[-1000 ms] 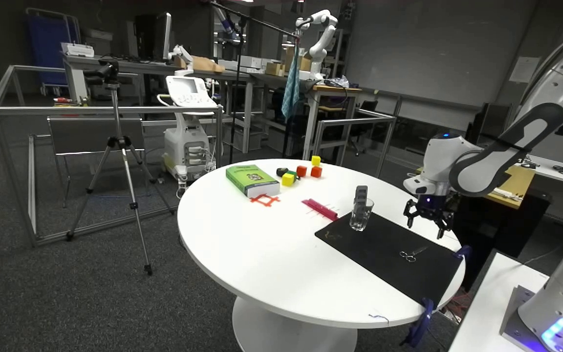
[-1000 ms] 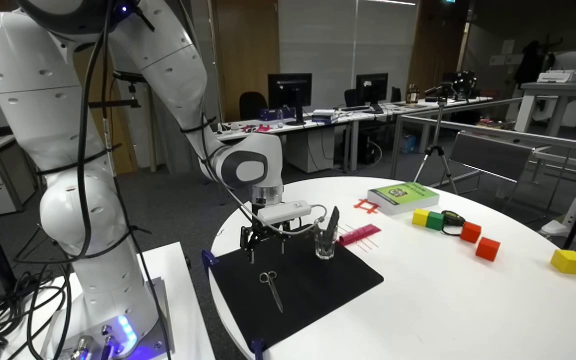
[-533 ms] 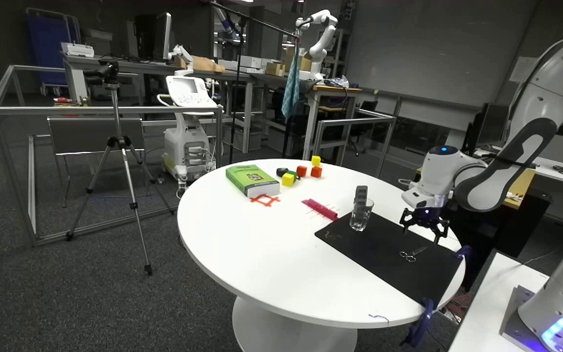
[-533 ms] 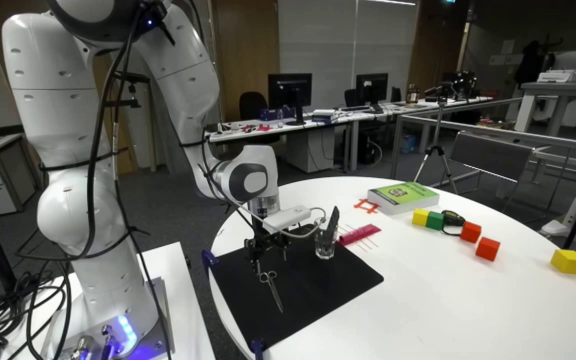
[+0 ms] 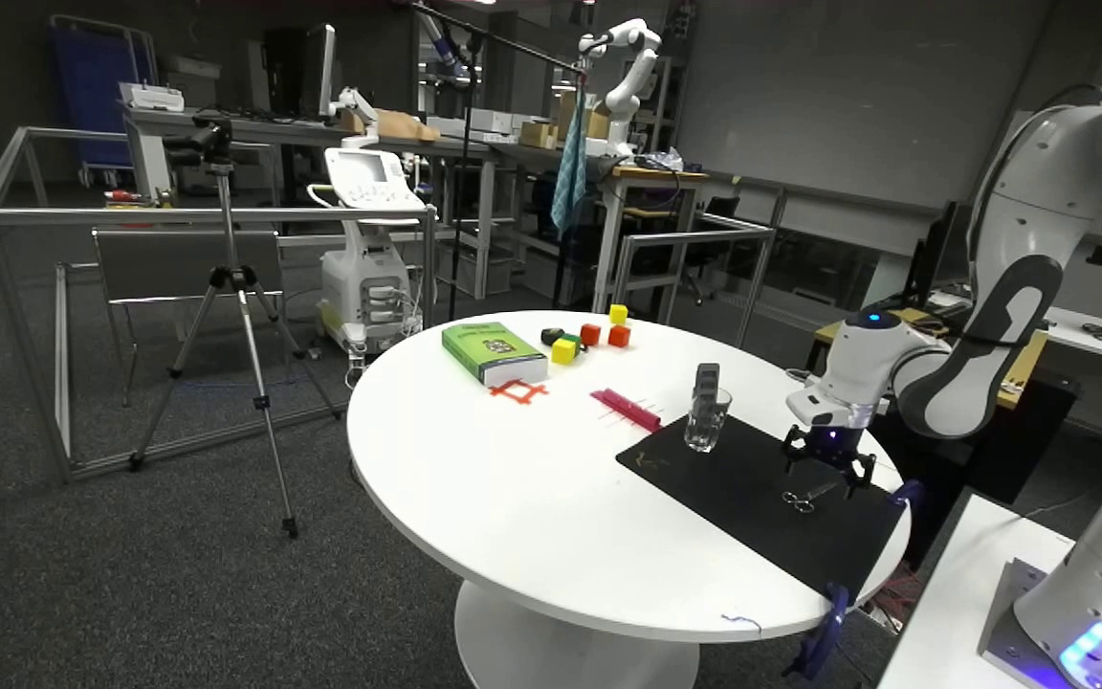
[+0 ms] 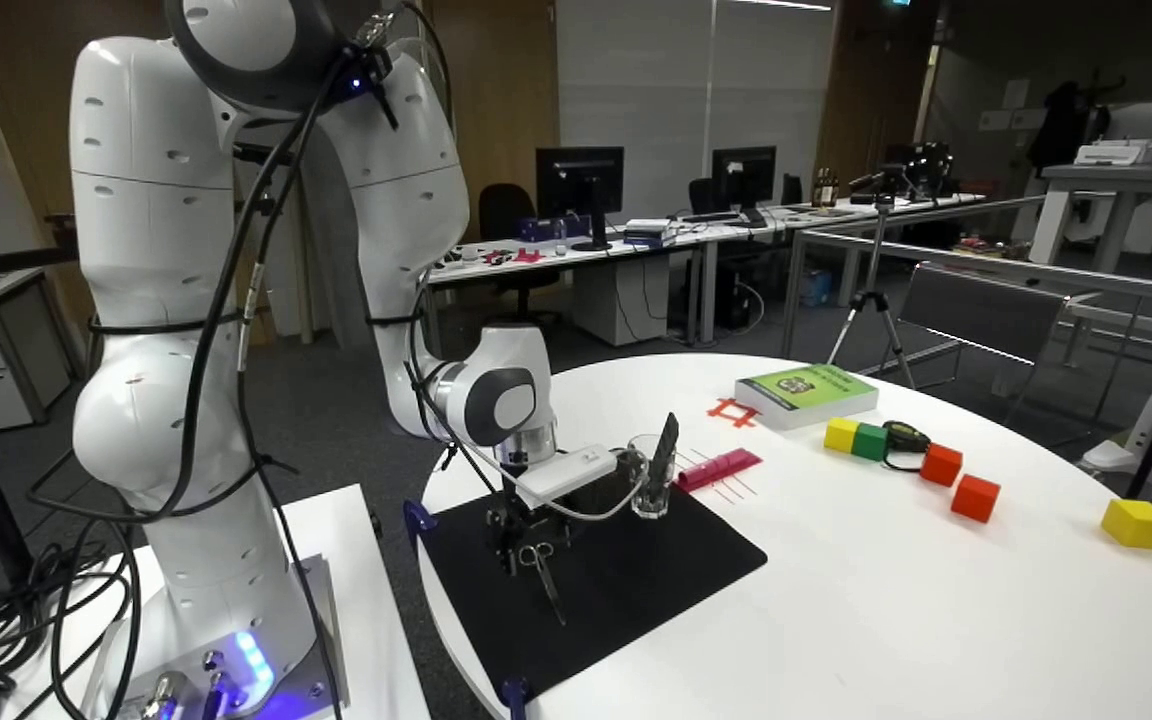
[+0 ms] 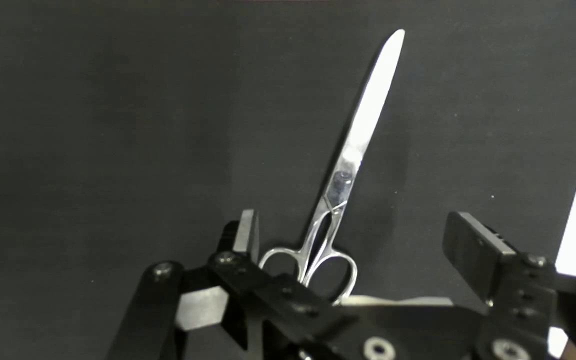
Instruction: Put the scissors in the cup
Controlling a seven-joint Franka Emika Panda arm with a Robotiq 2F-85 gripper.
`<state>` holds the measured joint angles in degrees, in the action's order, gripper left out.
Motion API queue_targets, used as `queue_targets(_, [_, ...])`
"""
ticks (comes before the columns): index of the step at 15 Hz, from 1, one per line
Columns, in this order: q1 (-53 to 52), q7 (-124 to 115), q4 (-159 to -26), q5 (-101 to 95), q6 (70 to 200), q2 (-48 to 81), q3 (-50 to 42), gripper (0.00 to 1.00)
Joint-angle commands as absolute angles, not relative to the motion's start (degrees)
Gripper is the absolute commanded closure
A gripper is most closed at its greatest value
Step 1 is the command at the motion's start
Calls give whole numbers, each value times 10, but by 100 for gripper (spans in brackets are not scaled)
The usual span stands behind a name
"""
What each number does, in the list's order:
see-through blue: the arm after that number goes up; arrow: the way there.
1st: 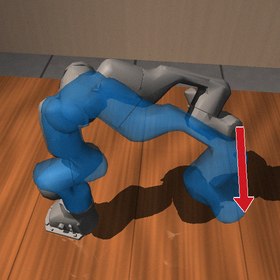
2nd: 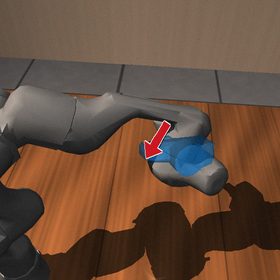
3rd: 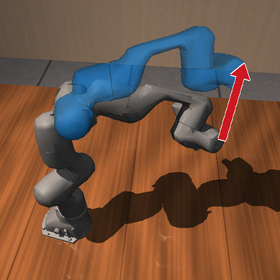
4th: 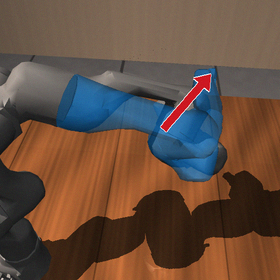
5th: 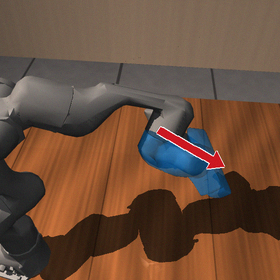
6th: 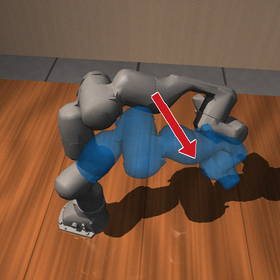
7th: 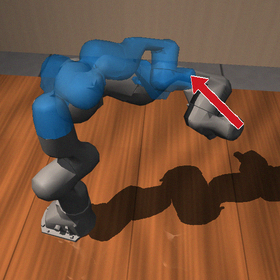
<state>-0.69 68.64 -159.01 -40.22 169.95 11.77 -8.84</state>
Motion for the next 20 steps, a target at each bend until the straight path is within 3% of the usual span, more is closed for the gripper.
queue_targets(1, [1,673,-1590,-413,1732,142,-96,3])
queue_targets(20, [-23,643,-1576,-393,1760,180,-102,0])
